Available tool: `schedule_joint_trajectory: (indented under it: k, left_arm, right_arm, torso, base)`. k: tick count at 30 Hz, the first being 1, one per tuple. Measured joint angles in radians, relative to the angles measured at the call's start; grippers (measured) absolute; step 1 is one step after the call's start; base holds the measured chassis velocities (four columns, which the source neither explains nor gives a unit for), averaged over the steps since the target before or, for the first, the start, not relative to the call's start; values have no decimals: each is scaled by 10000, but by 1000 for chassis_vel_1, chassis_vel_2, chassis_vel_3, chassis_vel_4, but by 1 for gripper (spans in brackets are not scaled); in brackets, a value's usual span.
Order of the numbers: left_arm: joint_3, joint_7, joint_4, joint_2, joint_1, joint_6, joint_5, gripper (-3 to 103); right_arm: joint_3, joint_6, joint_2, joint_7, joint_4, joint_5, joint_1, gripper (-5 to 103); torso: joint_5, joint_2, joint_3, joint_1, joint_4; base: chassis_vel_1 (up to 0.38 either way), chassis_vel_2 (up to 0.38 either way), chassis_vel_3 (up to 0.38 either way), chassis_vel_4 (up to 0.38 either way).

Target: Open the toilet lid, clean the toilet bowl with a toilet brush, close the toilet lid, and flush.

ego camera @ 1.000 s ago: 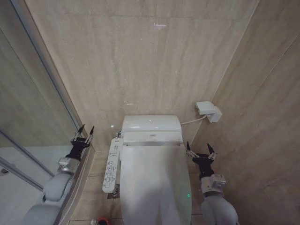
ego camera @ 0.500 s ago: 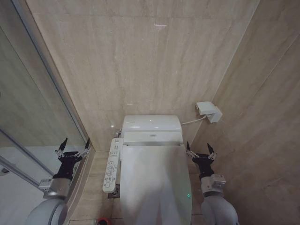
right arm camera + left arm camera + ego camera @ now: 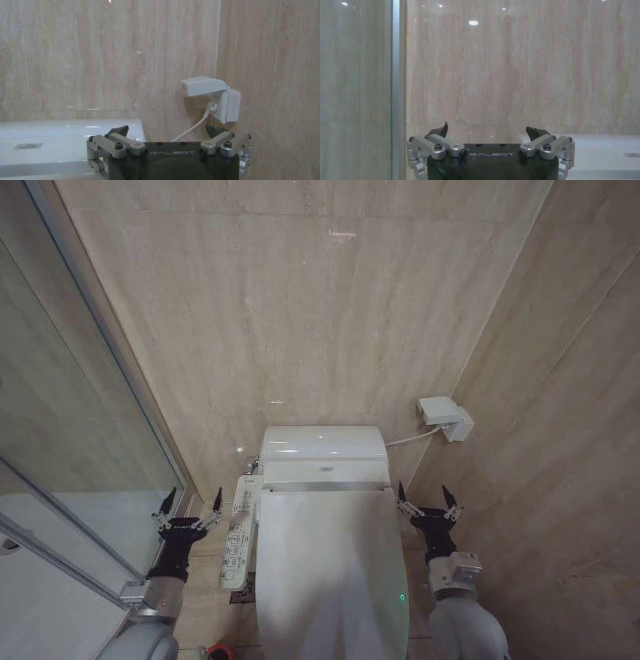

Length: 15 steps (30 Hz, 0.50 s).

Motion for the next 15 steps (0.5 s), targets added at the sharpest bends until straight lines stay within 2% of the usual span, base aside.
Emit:
schedule_joint_trajectory:
  k: [15]
  left_arm:
    - [-33, 30, 173, -64, 0, -308, 424, 100]
  right_arm:
    - [0, 0, 0, 0, 0, 0, 0, 100]
  torso:
    - [0, 0, 0, 0, 0]
  base:
    - [0, 0, 0, 0]
